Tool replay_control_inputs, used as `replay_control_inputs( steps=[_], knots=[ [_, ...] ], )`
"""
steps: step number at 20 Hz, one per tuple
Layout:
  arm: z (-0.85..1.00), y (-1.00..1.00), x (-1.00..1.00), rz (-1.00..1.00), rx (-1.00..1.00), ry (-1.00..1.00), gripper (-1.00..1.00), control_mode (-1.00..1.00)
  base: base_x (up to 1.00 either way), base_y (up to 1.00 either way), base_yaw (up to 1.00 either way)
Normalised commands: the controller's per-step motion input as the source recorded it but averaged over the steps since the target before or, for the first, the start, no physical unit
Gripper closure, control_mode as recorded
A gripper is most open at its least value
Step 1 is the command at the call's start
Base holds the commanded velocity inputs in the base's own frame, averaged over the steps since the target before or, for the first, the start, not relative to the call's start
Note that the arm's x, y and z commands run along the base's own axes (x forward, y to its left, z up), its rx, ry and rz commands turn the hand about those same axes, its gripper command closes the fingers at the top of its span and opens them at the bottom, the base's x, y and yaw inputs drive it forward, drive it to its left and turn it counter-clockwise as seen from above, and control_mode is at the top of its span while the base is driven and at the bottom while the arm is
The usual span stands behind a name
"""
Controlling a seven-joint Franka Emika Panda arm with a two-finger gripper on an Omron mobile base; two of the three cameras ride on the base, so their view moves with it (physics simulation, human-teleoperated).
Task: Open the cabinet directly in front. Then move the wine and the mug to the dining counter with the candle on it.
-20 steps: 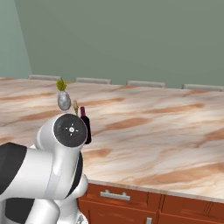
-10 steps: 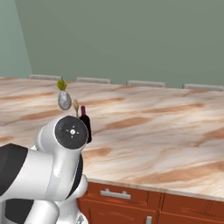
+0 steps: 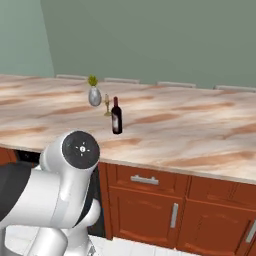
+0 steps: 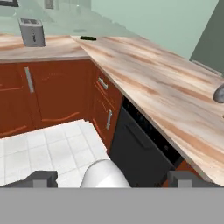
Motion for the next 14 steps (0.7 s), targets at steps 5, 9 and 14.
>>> replay_control_inputs(
  steps=[5,9,14],
  knots=[
    [0.00,0.00,0.00,0.00,0.00,0.00,-1.00,1.00,-0.63,0.02,0.40],
    [0.00,0.00,0.00,0.00,0.00,0.00,-1.00,1.00,-0.12,0.10,0.61],
    [0.00,0.00,0.00,0.00,0.00,0.00,-1.00,1.00,0.00,0.11,0.73]
  ],
)
